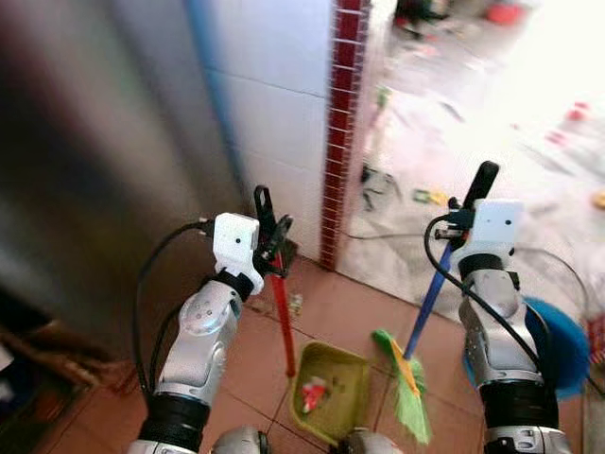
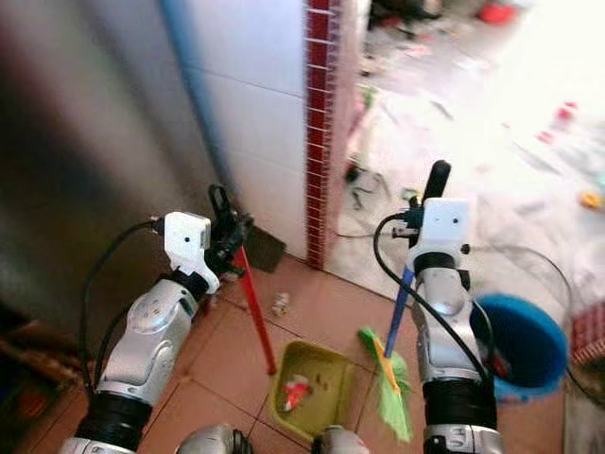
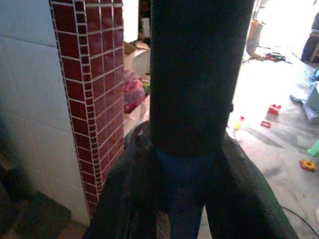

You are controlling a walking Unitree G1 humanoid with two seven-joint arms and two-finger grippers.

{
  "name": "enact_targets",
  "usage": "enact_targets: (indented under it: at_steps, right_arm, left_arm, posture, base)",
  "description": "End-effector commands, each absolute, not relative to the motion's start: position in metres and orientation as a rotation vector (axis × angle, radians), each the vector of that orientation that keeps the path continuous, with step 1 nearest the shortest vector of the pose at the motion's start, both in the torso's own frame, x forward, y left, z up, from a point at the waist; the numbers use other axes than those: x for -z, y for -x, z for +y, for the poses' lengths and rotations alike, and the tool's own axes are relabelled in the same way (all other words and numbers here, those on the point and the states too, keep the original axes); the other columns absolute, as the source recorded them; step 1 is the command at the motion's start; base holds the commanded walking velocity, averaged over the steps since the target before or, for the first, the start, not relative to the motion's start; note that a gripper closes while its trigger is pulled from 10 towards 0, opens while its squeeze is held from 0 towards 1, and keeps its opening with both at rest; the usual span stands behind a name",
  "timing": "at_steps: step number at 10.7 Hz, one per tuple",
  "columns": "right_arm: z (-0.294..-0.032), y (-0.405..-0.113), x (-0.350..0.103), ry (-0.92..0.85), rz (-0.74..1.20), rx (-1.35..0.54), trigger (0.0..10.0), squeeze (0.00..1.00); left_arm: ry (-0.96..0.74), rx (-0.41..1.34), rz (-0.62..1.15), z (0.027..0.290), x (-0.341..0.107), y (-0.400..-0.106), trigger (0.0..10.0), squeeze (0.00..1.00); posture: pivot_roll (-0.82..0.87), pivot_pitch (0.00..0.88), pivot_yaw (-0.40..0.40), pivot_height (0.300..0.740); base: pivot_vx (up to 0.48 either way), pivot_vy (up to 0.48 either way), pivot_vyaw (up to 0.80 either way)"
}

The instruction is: Sweep floor

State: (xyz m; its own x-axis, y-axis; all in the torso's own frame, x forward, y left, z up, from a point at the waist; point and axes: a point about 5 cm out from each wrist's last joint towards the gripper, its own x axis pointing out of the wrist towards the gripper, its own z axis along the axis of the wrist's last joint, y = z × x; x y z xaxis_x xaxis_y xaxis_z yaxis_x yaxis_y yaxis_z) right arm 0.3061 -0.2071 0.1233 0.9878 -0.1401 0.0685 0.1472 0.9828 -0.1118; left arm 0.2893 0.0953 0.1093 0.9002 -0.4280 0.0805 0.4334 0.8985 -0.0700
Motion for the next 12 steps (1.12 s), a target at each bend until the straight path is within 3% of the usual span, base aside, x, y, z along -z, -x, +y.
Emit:
enact_targets:
  at_steps: [1,5,8,12]
  right_arm:
    - [-0.2067,-0.3054,-0.1256,0.121,-0.070,0.144,10.0,0.00]
    - [-0.2085,-0.3080,-0.1251,0.127,-0.065,0.145,10.0,0.00]
    - [-0.2046,-0.3078,-0.1229,0.114,-0.059,0.141,10.0,0.00]
    - [-0.2056,-0.3081,-0.1225,0.108,-0.055,0.142,10.0,0.00]
  left_arm:
    - [0.071,0.455,-0.127,0.0976,-0.1237,-0.2897,10.0,0.00]
    - [0.079,0.451,-0.117,0.0973,-0.1238,-0.2893,10.0,0.00]
    - [0.057,0.427,-0.098,0.0993,-0.1204,-0.2892,10.0,0.00]
    - [0.069,0.432,-0.088,0.0983,-0.1192,-0.2878,10.0,0.00]
  posture:
    - [-0.08,0.000,0.022,0.740]
    - [-0.08,0.000,0.026,0.740]
    - [-0.08,0.000,0.026,0.740]
    - [-0.08,0.000,0.027,0.740]
  base:
    - [0.000,0.000,-0.80]
    - [0.000,0.000,-0.73]
    - [0.000,0.000,0.00]
    - [-0.242,0.000,0.00]
